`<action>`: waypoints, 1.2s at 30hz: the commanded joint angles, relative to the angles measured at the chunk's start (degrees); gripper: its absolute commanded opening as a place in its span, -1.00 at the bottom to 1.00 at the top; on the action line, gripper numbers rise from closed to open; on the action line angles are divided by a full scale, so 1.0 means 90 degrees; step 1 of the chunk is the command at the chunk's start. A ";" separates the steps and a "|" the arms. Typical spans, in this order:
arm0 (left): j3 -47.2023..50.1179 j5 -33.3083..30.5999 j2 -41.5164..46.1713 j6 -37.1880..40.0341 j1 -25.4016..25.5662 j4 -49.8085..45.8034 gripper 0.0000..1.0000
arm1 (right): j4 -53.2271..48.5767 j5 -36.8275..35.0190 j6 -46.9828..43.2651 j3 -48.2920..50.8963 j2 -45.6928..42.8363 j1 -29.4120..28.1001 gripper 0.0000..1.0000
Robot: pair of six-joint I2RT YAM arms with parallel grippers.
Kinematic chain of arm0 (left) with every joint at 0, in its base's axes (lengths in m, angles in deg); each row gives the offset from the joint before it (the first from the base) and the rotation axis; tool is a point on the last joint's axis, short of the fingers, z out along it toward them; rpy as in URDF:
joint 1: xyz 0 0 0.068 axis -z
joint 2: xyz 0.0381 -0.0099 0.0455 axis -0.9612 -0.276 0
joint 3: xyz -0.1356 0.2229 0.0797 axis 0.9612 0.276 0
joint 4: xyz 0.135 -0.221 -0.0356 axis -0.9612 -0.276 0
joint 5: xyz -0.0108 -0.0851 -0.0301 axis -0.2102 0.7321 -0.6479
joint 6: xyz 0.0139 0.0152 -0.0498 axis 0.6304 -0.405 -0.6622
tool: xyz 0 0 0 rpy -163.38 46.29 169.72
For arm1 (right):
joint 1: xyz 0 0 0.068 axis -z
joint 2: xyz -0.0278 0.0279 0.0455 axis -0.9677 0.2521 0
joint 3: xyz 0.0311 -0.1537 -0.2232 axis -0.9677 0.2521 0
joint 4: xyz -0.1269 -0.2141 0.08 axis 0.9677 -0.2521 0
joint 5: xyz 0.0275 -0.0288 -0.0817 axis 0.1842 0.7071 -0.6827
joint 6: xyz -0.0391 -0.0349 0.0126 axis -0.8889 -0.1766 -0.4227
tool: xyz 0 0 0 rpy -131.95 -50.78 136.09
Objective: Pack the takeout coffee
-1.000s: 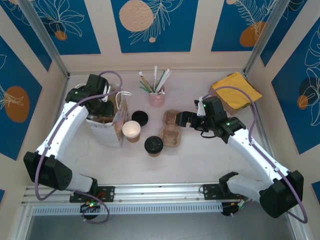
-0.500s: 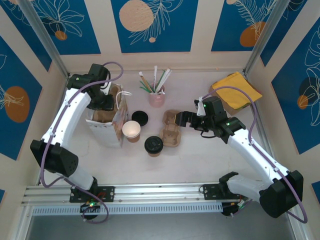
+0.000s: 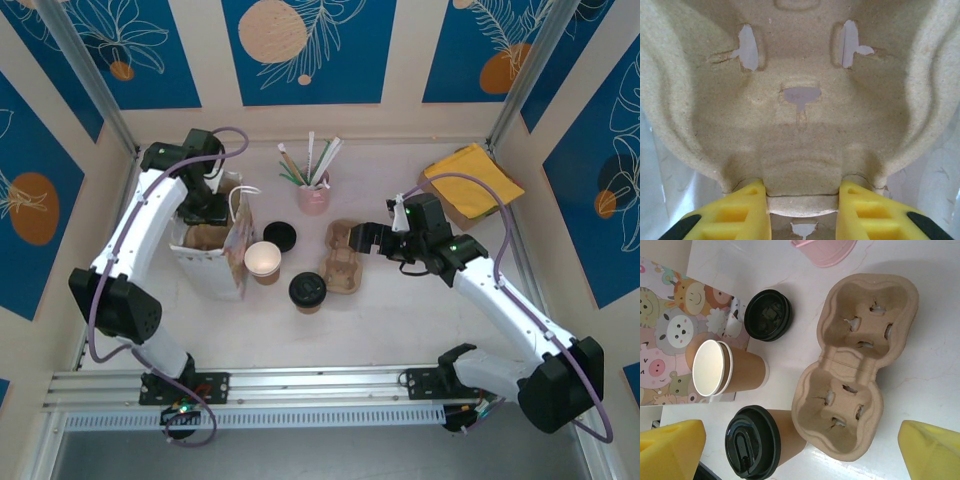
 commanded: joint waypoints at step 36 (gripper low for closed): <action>-0.0008 0.0042 -0.0694 -0.0505 0.0029 -0.0999 -0.41 | 0.0522 0.0335 -0.0076 0.0447 0.0181 0.0160 0.98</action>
